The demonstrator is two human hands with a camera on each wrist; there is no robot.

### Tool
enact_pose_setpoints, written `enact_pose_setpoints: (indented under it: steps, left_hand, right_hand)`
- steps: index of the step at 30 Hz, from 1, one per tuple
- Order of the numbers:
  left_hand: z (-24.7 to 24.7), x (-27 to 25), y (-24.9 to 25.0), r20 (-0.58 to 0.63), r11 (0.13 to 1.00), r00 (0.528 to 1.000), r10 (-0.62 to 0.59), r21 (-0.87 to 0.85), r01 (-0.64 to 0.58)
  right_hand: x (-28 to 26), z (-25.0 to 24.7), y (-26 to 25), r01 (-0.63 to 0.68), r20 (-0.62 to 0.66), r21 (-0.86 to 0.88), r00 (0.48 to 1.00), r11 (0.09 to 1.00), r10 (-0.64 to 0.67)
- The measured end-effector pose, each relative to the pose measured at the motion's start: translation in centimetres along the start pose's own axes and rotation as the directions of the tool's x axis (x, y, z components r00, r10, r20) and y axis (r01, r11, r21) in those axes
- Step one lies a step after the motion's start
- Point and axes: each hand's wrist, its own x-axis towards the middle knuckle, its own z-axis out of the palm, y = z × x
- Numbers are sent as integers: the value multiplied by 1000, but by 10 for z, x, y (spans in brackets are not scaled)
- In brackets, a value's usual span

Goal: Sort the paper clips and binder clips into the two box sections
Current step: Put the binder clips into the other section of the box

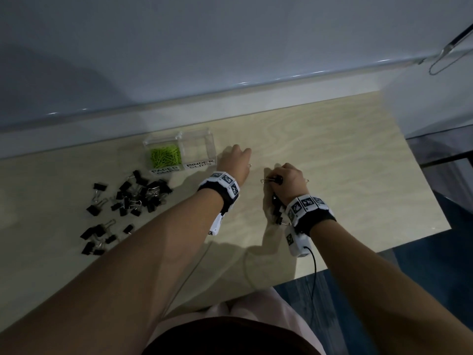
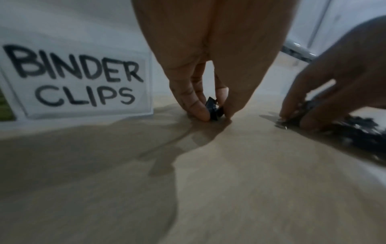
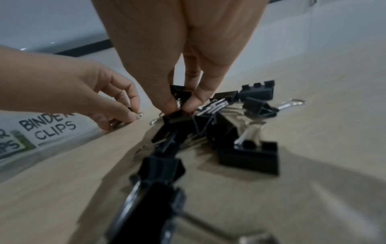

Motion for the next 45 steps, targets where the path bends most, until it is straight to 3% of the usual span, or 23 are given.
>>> enact_pose_setpoints:
  steps: [7, 14, 17, 21, 23, 26, 31, 34, 36, 38, 41, 45]
  left_hand:
    - [-7, -42, 6, 123, 982, 981, 147, 103, -160]
    - [-25, -78, -21, 184, 997, 982, 29, 65, -42]
    - [-36, -97, -39, 81, 997, 997, 6, -83, 0]
    - [-60, -104, -61, -176, 937, 980, -87, -350, 20]
    - [-76, -90, -70, -264, 926, 958, -114, -377, 7]
    - [-90, -61, -76, -283, 945, 946, -157, -321, 60]
    - [-87, -44, -61, -184, 987, 972, -147, -99, 130]
    - [-69, -48, -29, -140, 999, 990, -20, -47, 13]
    - [-50, -52, -2, -20, 991, 994, 111, -75, -113]
    - [-29, -53, 25, 129, 975, 967, 219, -73, -211]
    - [-1, -51, 51, 289, 951, 912, 292, 9, -308]
    - [15, -50, 56, 291, 956, 917, 272, 27, -292]
  right_hand:
    - [-5, -7, -6, -22, -76, 119, 997, 993, 31]
    - [38, -5, -87, 193, -144, 281, 977, 940, -158]
    - [53, 10, -128, 273, -117, 304, 961, 912, -249]
    - [56, 25, -144, 267, 24, 214, 960, 939, -279]
    - [50, 24, -134, 251, 25, 198, 965, 948, -261]
    - [33, 15, -98, 177, -39, 164, 984, 970, -173]
    - [-1, -17, -15, -31, -107, -3, 994, 1000, 30]
    - [-22, -35, 22, -155, -29, -158, 988, 975, 152]
    - [-32, -40, 36, -150, 73, -197, 983, 969, 167]
    - [-38, -40, 42, -124, 148, -202, 977, 971, 156]
    - [-38, -32, 42, -65, 145, -147, 986, 987, 86]
    - [-31, -22, 31, -29, 162, -71, 986, 997, 40]
